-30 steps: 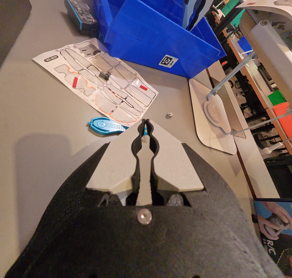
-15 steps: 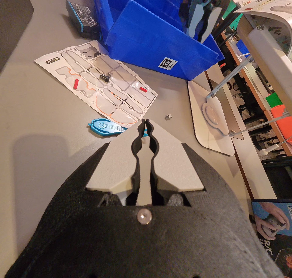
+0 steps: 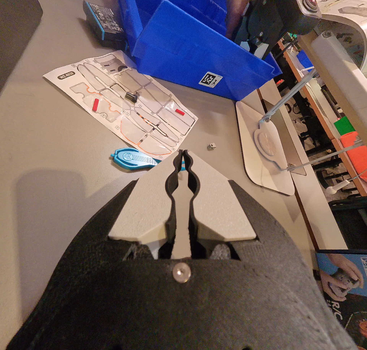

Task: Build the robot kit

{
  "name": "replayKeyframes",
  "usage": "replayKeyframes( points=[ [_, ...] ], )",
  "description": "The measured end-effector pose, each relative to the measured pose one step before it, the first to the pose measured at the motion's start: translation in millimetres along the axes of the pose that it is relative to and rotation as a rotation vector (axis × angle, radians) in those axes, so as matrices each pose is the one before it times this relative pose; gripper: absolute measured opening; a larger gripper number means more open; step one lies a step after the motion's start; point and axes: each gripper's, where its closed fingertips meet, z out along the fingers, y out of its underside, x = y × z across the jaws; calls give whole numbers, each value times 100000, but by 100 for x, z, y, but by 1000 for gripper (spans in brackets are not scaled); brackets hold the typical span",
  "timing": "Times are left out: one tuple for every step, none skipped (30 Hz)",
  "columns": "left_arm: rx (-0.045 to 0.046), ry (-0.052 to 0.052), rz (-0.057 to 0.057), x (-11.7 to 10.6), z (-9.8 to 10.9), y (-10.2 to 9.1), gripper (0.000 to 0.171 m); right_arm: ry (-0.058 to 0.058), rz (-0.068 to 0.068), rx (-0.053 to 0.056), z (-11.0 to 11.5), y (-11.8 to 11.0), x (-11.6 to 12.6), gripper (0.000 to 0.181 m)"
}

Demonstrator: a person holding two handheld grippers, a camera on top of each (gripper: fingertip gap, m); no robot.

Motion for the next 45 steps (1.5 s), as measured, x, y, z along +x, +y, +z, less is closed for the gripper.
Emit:
replayKeyframes(
  points=[
    [235, 1038, -274, 109, 30, -21, 8, -95, 79, -95, 16, 38, -2, 0],
    [91, 622, -890, 34, 40, 32, 7, -22, -48, -259, 22, 72, 8, 0],
    [-191, 1510, -1566, 145, 60, 61, 6, 107, -154, -239, -15, 58, 23, 0],
    [349, 1429, -1270, 163, 58, -12, 6, 233, -152, -55, -50, -13, 52, 0],
    [-385, 1322, -820, 186, 127, 87, 9, 280, -132, 219, -69, -82, 59, 0],
    [393, 812, -575, 182, 116, -16, 7, 234, -133, 320, -91, -112, 44, 0],
    [776, 545, -629, 113, 9, -132, 6, 196, -222, 209, -65, -100, 29, 0],
    [155, -409, -212, -18, -1, -35, 7, 155, -280, 63, -60, -56, -1, 0],
    [-58, -35, -54, 27, -21, 7, 7, 82, -243, 20, -37, -41, 0, 0],
    [-33, -126, -287, 11, 1, -13, 6, 64, -225, 11, -32, -28, -1, 0],
    [26, -240, 203, -4, -7, -7, 6, 94, -205, 44, -21, -37, 3, 0],
    [-53, -175, 242, 7, -18, 16, 6, 69, -111, 19, -33, -26, 14, 0],
    [-93, -121, 123, 12, -3, 9, 6, 94, -67, 16, -27, -13, 18, 0],
    [-144, -284, 238, -15, -12, 28, 6, 110, -38, 35, -18, 2, 30, 0],
    [-176, -284, 522, -17, -21, 39, 6, 63, 15, 21, -19, 4, 20, 0],
    [156, -308, 293, -31, -59, 3, 6, 18, 42, 6, -14, 18, 15, 0],
    [578, -678, -187, -120, -104, -35, 6, 3, 6, -42, -10, 15, 8, 0],
    [811, -527, -115, -112, -163, -64, 5, 36, -33, -38, -1, 30, 4, 0],
    [541, 225, -121, 7, -228, 4, 5, 12, -5, 18, -6, 7, 10, 0],
    [519, -654, 225, -119, -306, 22, 5, 76, -42, -8, -14, -2, 18, 0],
    [1428, -1345, 720, -182, -423, -88, 6, 115, -105, -21, -16, -5, 19, 0],
    [2322, 198, 961, 85, -524, -198, 6, 164, -86, 49, -29, -25, 35, 0],
    [3192, 522, 1406, 197, -605, -316, 6, 149, -23, 165, -34, -44, 33, 0],
    [2092, -1842, 641, -190, -597, -183, 6, 93, 14, 211, -26, -43, 17, 0],
    [1493, -2085, 619, -246, -571, -88, 6, 3, 14, 142, -9, -35, 1, 0],
    [2386, -897, 1248, -42, -573, -213, 6, -64, 11, 16, 23, -4, -13, 0],
    [2410, -761, 1056, -32, -530, -218, 6, -125, -47, -82, 23, 20, -37, 0],
    [822, -1419, 446, -170, -423, -9, 6, -89, -109, -158, 38, 24, -40, 0],
    [266, -1314, 1545, -127, -376, 83, 6, -3, -149, -68, 16, 0, -24, 0],
    [1032, -576, 1979, 20, -362, -43, 6, 30, -107, -9, 5, -13, -4, 0],
    [1167, -148, 669, 32, -318, -89, 6, 79, -81, 58, 1, -38, 11, 0],
    [894, -168, 253, 5, -287, -59, 6, 126, -74, 80, -15, -32, 16, 0],
    [1066, -192, 1163, 44, -280, -104, 6, 40, -23, 23, -8, -23, 10, 0],
    [364, -361, 960, 7, -298, -21, 6, 15, -27, -29, -4, -1, -4, 0],
    [-137, -233, 101, -27, -290, 23, 6, 21, -76, -70, 8, 13, 4, 0],
    [672, 382, 174, 57, -335, -114, 6, -23, -12, -45, 1, 14, -8, 0],
    [1732, 681, 444, 133, -384, -293, 6, -41, 24, 10, 2, 4, 1, 0],
    [1651, 809, 213, 154, -384, -328, 6, -83, 16, -35, 11, 8, -17, 0],
    [756, -351, -52, -56, -392, -260, 6, -31, -13, -78, -1, 18, -9, 0],
    [878, 95, 245, 32, -458, -364, 6, 1, -21, -1, 2, 5, 10, 0],
    [1762, 833, 619, 192, -556, -693, 5, 5, 66, 48, -10, -10, 1, 0],
    [2757, 1177, 1027, 311, -669, -1130, 6, 18, 35, 89, 9, -26, 20, 0],
    [2530, 2392, 1656, 548, -665, -1377, 6, 34, -23, 9, 4, -18, 4, 0],
    [2020, 2103, 3035, 572, -544, -1525, 5, -10, -64, -102, 15, 13, -1, 0],
    [1576, 1667, 3439, 474, -320, -1648, 5, 11, -104, -193, 30, 24, 2, 0]
  ],
)
